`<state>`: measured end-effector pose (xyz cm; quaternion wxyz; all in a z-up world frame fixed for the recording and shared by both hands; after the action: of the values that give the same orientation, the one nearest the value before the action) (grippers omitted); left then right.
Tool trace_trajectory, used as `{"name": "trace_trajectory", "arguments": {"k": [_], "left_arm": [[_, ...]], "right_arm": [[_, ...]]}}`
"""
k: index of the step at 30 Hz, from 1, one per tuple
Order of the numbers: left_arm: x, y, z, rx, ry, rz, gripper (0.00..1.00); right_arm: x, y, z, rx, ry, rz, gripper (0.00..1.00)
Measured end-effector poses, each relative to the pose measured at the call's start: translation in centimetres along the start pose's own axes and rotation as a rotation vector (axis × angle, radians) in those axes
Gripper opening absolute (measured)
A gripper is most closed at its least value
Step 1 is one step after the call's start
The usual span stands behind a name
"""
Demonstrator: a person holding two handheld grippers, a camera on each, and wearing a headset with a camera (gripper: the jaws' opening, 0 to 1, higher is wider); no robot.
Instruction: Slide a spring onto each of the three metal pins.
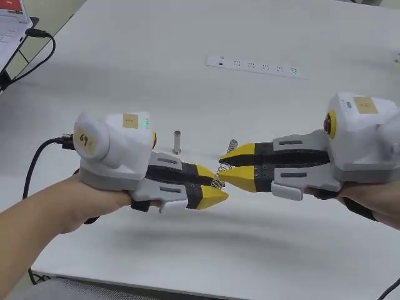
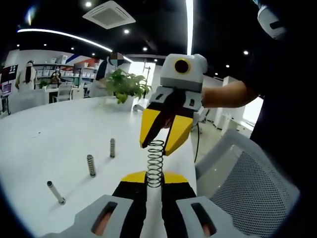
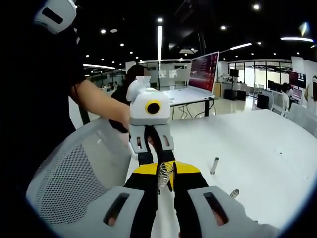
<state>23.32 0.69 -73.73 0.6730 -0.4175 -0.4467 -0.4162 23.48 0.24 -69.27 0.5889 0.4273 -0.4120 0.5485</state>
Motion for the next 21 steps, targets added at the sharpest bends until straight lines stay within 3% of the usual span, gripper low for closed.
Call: {"name": "trace_trajectory", "arguments": {"k": [8,21], "left_arm": [[0.13,0.06,-0.27,0.004,0.004,-0.025,0.02],[0.32,-0.16,-0.18,0.002,0.010,-0.022,0.02]], "right_arm": [[0.16,0.31,-0.22,-0.007,0.006,0.055,0.08],[0.33,-0.16,-0.18,-0.026,-0.027,-0.016,0.08]]}}
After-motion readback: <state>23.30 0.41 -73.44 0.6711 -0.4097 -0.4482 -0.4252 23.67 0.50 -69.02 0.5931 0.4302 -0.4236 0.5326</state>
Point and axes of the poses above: the centre of the closed fingertips' face, and the gripper's own axes: z roughly backward along the fingers, y roughly to its left, x roughly out of its top, the point moved 2 cm from there along z, roughly backward along the fingers, and after that the axes turned 2 degrees about -y, right-handed, at the moved point
